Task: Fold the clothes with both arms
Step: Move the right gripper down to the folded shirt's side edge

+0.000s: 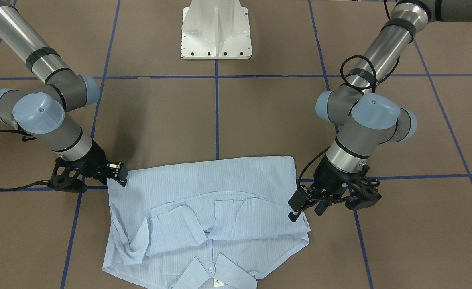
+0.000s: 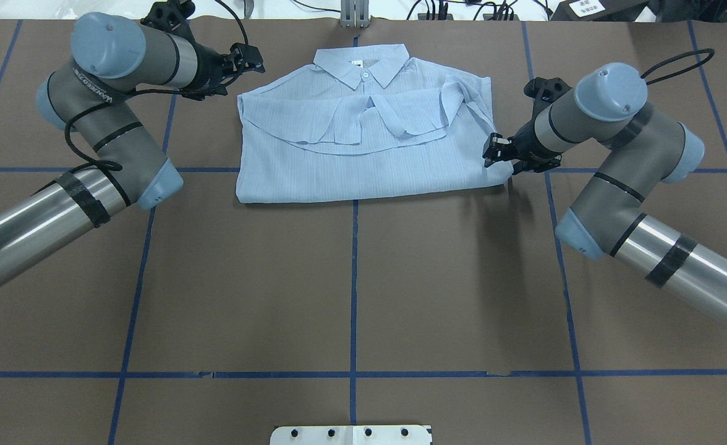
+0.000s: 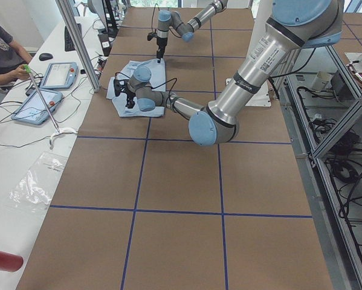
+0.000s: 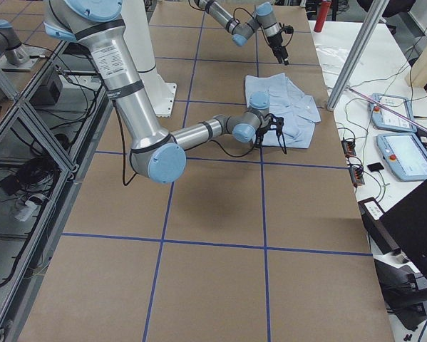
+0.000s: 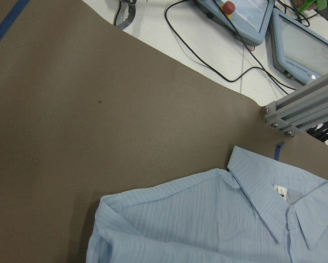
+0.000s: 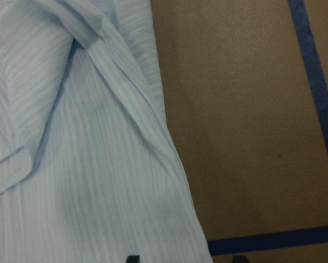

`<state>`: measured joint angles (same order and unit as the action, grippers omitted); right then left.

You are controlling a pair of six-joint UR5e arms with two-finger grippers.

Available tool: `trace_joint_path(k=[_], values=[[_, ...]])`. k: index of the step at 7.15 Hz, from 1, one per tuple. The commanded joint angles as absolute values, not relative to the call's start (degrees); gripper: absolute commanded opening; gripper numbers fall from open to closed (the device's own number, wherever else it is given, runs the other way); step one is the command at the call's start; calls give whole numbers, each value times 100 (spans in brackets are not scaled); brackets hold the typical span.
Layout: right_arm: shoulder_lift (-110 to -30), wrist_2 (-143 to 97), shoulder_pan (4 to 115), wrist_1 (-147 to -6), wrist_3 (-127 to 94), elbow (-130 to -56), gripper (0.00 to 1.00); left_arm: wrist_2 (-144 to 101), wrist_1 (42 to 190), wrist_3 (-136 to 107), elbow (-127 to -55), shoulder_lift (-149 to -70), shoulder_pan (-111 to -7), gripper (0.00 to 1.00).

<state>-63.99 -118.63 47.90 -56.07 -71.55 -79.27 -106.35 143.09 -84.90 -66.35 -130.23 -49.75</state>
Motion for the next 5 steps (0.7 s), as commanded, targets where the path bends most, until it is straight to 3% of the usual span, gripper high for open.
trace_joint_path(k=[1,4,5], values=[[-6390,-11953,4895,-5607,-7154,-7919,65,-10626,14309,-8490,-6636,-13017,-4975,100],[-6354,-11892,4756,-5625,-7146,-7840,65,-10626,14317,-8481,-6644,-12973,-4975,100],[-6354,-11909,4764,-5634,-7111,-7814,13,-10626,14317,-8473,-6645,-12973,-4975,100]])
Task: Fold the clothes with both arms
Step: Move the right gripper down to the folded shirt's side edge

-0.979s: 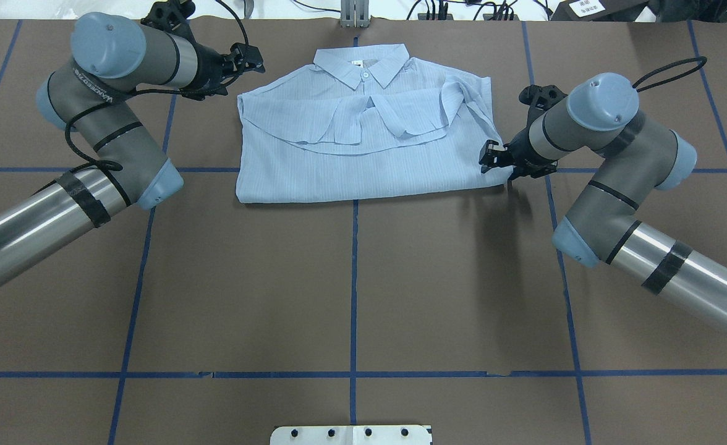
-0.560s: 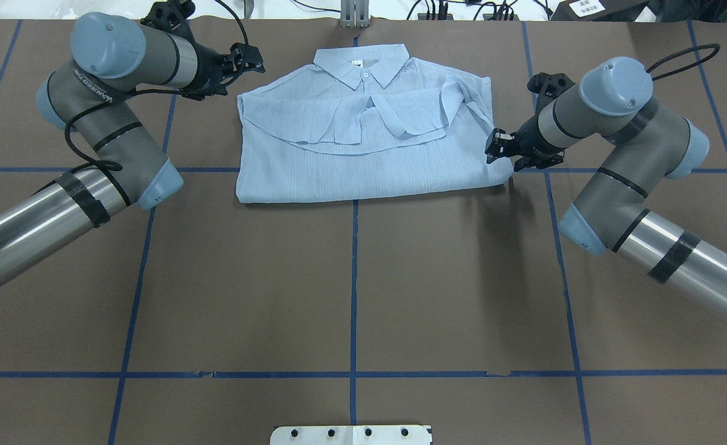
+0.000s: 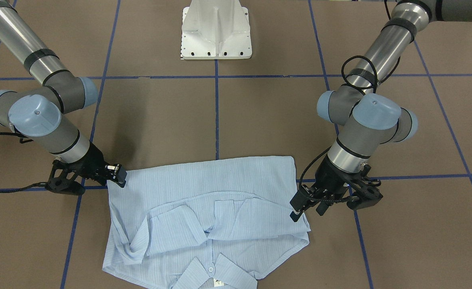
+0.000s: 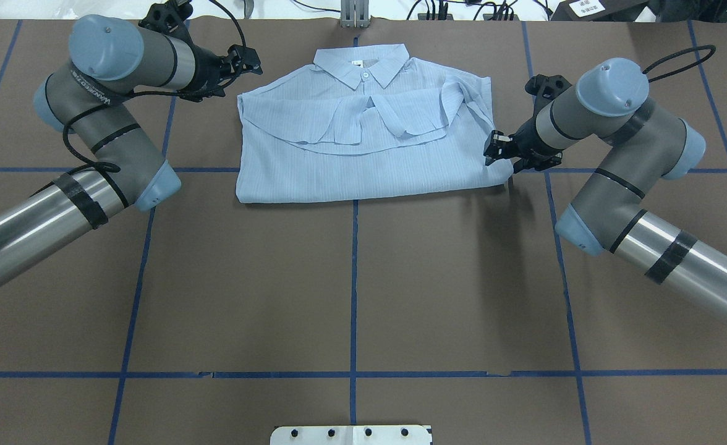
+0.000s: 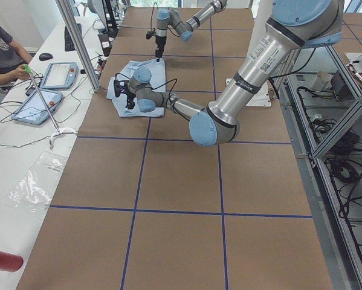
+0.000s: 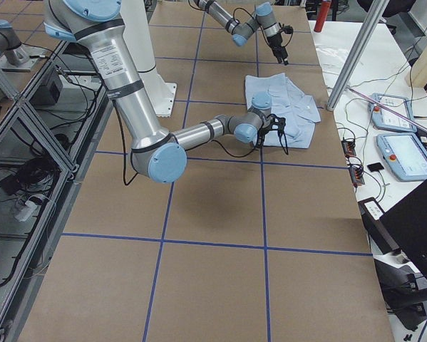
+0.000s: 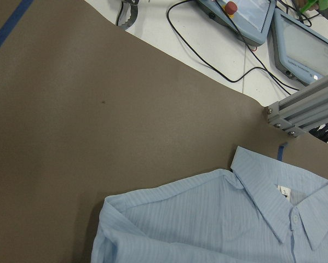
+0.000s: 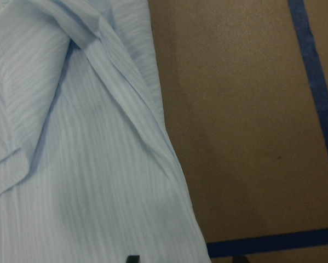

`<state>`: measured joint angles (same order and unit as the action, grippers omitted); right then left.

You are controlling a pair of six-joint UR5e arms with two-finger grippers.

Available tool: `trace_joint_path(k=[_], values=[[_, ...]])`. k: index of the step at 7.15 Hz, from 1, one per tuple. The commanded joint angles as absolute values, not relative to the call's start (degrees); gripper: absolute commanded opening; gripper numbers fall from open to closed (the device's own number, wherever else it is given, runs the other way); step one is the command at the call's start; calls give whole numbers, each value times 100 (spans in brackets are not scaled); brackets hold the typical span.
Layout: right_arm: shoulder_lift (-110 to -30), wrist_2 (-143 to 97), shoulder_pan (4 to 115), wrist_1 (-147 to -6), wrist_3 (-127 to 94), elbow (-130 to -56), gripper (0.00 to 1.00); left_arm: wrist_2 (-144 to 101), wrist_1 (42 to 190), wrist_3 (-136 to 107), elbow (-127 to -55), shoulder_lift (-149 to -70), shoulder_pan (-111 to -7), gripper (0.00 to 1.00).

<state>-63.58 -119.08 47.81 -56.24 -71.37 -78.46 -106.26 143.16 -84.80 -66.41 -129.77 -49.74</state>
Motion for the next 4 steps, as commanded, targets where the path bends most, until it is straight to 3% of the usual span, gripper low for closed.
trace_joint_path(k=[1,3,4], values=[[-6363,-11918,4781,-5642,-6971,-7805,0,-10626,14317,-8473,-6688,-12973,-4975,100],[-6459,-12049,4843,-5590,-6943,-7892,0,-10617,14256,-8481,-6846,-12946,-5001,100],[-6869,-12163,4860,-5581,-6943,-8467,0,-10617,14238,-8481,-6890,-12938,-5018,100]])
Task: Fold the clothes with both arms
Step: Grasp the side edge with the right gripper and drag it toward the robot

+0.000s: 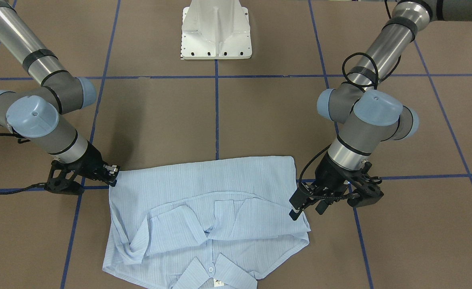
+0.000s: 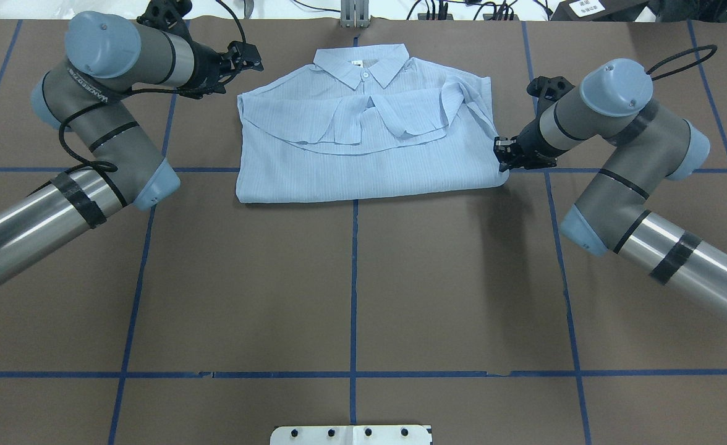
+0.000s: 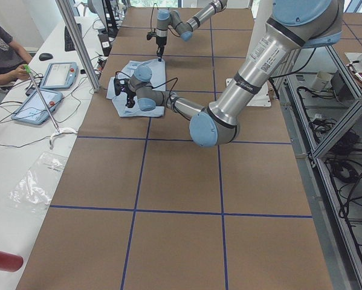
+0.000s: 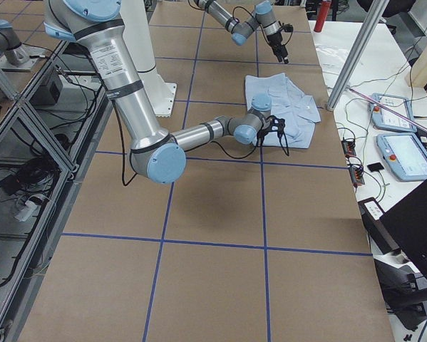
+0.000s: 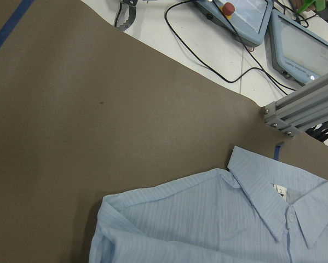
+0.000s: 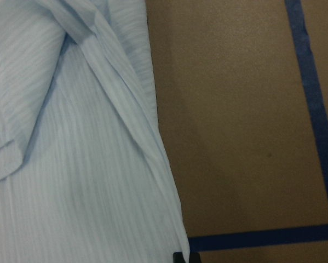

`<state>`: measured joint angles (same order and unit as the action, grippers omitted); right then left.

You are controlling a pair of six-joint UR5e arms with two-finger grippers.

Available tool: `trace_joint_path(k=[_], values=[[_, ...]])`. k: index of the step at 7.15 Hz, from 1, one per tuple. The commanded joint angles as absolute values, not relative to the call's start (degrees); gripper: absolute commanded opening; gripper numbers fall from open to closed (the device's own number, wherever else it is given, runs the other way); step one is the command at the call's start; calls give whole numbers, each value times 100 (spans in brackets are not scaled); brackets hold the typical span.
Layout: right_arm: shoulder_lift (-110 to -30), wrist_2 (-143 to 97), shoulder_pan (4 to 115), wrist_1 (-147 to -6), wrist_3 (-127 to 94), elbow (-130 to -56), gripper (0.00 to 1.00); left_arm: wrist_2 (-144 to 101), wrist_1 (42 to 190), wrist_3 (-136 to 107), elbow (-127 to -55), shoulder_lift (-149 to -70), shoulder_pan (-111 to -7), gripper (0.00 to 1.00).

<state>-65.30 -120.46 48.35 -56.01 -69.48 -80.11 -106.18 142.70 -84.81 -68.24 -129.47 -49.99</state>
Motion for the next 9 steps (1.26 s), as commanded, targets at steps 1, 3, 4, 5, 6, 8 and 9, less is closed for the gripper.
trace_joint_path(k=[1,3,4,5,6,8,9], values=[[-7439,-12599,4878,-5581,-6961,-9160,0,-10617,14238,-8481,-7012,-12807,-5019,100],[-8433,-12726,4747,-5546,-7040,-10252,0,-10617,14229,-8481,-7303,-12560,-5019,100],[-9055,-12727,4502,-5546,-7040,-10866,0,-10608,14229,-8481,-7434,-12490,-5019,100],[-9557,-12727,4187,-5546,-7040,-11394,0,-10608,14229,-8490,-7636,-12359,-5027,100],[-9989,-12727,3714,-5546,-7049,-11904,0,-10608,14229,-8499,-7725,-12297,-5019,100],[-10693,-12727,2520,-5546,-7084,-12679,0,-10608,14229,-8534,-7734,-12296,-5019,100],[-10661,-12640,1931,-5537,-7284,-12717,0,-10608,14238,-8534,-7769,-12261,-5019,100]])
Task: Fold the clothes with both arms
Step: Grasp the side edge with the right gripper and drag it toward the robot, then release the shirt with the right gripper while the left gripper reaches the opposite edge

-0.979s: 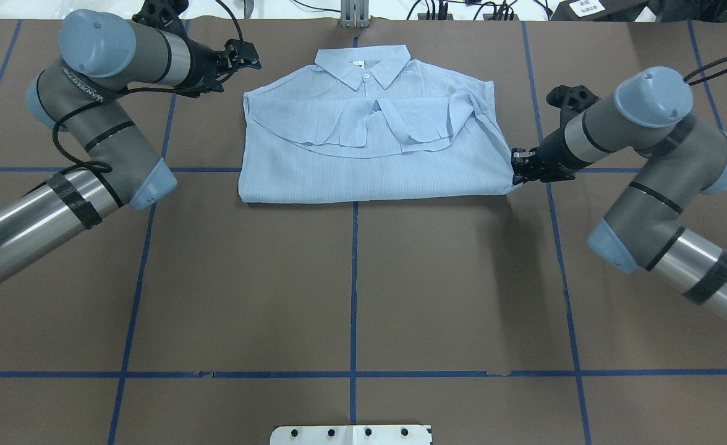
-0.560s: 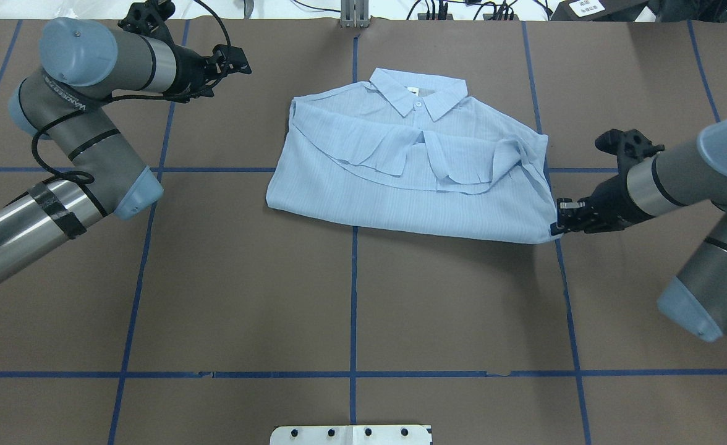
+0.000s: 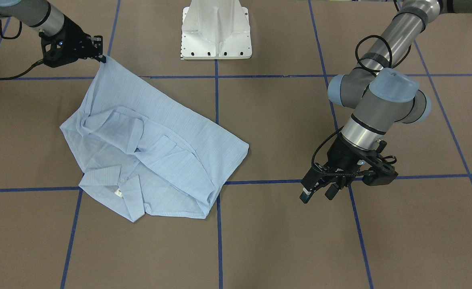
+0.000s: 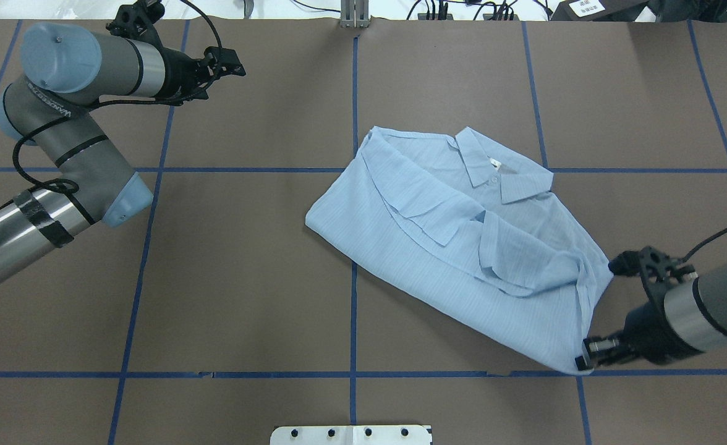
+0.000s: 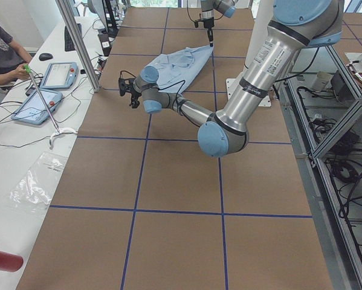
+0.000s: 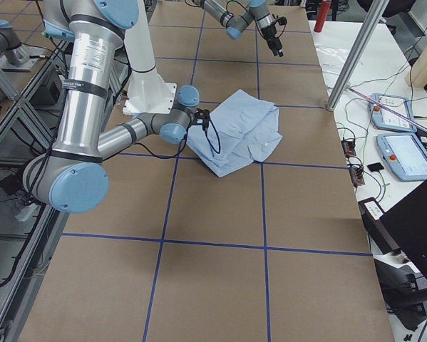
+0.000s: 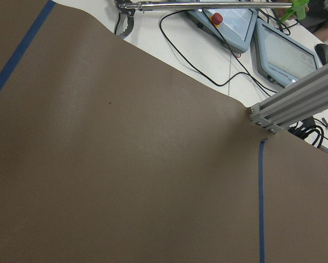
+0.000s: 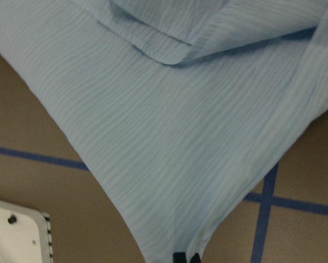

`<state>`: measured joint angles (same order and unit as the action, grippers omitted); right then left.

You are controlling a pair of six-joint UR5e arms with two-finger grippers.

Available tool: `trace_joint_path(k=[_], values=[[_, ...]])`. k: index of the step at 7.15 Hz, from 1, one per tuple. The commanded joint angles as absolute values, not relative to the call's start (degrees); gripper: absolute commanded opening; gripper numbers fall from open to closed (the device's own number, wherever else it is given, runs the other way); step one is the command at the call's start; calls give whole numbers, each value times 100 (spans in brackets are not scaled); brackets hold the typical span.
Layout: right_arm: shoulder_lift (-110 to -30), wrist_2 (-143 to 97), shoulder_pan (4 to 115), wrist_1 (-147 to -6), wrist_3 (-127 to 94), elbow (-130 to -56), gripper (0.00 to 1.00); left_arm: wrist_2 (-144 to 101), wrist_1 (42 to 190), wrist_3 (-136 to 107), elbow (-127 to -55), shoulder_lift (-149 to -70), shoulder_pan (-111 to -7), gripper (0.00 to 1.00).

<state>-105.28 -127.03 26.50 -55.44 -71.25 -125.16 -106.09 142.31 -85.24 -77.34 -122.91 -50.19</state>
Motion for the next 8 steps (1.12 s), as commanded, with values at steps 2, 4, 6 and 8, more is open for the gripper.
trace_joint_path(k=[2,4,6,8], values=[[-10486,-12350,1521,-5546,-7330,-12700,99,-10608,14238,-8543,-7822,-12270,-5001,100],[-9760,-11405,1634,-5555,-7330,-12604,100,-10800,14195,-8560,-8137,-12278,-4861,100],[-9484,-10900,2351,-5546,-7321,-12560,100,-10794,13713,-9400,-8663,-12270,-4040,100],[-9466,-11038,3187,-5546,-7234,-12560,100,-10173,13240,-10385,-9086,-12295,-2968,97]])
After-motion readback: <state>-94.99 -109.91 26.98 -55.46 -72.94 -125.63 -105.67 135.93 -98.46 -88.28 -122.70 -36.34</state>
